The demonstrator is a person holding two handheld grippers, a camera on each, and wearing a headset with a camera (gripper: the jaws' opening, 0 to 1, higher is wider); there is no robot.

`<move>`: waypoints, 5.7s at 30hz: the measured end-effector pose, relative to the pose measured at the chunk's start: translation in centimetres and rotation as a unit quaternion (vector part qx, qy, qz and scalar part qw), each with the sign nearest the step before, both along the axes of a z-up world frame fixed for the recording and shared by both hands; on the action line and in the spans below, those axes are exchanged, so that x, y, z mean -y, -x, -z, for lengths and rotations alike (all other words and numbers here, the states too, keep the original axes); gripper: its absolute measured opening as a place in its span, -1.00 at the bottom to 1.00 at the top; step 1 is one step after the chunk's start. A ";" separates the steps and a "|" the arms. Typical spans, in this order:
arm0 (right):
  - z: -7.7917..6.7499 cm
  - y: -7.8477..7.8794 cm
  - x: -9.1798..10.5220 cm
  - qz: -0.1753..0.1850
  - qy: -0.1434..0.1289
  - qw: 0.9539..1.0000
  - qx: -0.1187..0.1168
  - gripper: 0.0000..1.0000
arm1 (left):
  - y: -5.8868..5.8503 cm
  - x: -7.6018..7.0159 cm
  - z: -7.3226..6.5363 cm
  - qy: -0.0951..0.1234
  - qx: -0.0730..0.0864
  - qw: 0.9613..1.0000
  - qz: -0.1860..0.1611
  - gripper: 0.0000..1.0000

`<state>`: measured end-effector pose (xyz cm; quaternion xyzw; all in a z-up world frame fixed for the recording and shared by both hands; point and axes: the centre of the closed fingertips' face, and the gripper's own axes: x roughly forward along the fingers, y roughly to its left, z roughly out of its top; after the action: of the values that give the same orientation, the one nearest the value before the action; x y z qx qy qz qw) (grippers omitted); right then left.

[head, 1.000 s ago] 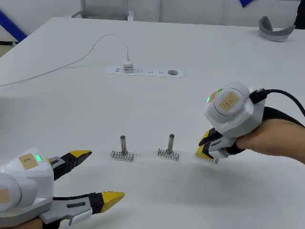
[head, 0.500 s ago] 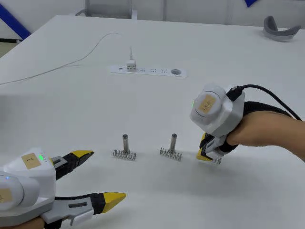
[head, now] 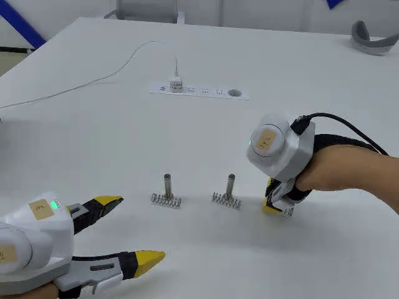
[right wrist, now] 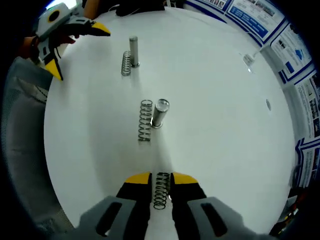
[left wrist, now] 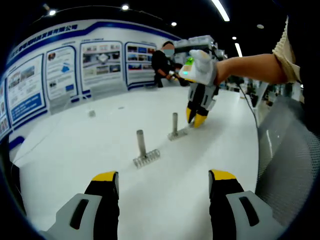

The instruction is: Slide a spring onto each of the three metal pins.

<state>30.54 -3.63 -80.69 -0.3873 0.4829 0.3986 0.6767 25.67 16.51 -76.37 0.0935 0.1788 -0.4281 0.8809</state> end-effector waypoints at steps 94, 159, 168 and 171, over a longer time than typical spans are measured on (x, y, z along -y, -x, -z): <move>-11.3 1.9 1.3 0.112 -0.167 0.977 0.078 -0.76 | 0.1 0.6 -1.1 0.000 0.017 1.000 0.010 0.48; -6.0 -0.3 3.8 0.171 -0.158 0.972 0.033 -0.76 | 0.3 0.0 -0.4 -0.004 0.005 1.000 0.003 0.48; -5.0 -0.4 3.8 0.174 -0.154 0.972 0.025 -0.76 | 0.4 0.0 -0.1 -0.005 0.004 1.000 0.004 0.48; -4.6 -0.3 3.8 0.174 -0.152 0.973 0.022 -0.76 | 0.5 -0.1 -0.1 -0.006 0.002 1.000 0.002 0.48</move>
<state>30.89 -7.42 -76.08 -0.1982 0.4616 0.3346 0.7973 25.21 16.62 -76.31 0.1000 0.1789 -0.4289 0.8798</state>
